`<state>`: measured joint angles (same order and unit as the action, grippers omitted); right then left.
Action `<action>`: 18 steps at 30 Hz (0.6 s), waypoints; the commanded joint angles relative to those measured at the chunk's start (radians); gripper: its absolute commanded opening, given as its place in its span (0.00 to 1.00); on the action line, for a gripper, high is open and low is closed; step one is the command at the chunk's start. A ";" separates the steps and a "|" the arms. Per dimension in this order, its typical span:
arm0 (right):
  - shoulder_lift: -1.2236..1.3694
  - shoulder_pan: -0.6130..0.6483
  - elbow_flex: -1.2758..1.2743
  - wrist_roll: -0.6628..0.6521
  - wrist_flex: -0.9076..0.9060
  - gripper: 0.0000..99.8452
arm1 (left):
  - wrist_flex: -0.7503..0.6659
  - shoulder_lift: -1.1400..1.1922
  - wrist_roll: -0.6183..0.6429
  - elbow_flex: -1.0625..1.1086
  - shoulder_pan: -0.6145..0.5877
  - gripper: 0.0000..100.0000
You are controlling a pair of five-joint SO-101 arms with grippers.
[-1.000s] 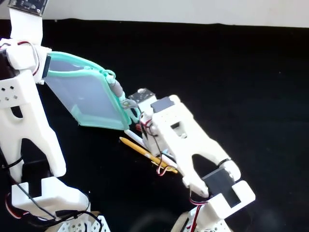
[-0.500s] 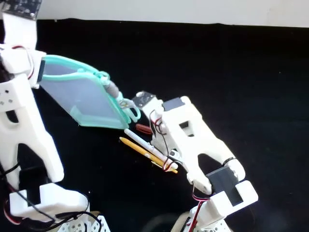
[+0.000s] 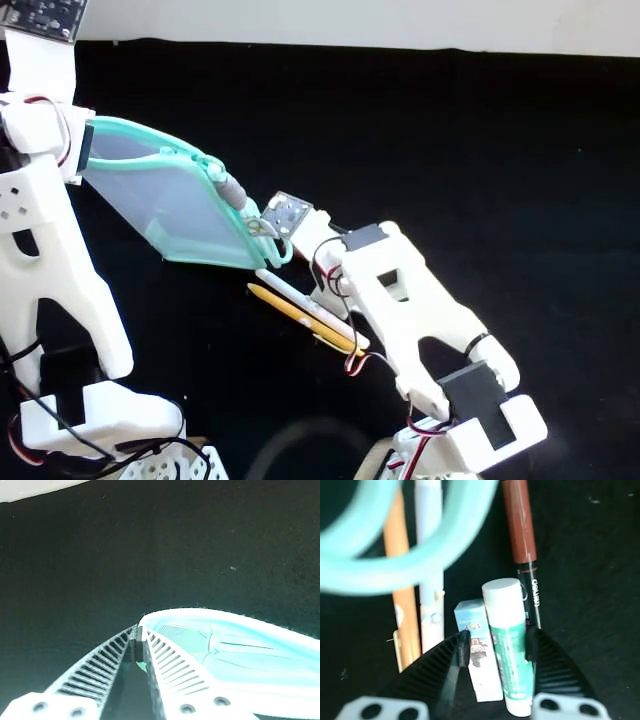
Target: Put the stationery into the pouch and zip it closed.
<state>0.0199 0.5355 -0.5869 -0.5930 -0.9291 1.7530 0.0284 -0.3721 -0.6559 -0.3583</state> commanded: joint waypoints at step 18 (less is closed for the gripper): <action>-0.038 -0.084 0.015 0.051 0.025 0.01 | 0.008 0.012 0.009 0.016 0.016 0.01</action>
<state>-0.0077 0.4634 -0.5762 -0.5516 -0.9091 1.7530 0.0284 -0.3721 -0.6559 -0.3583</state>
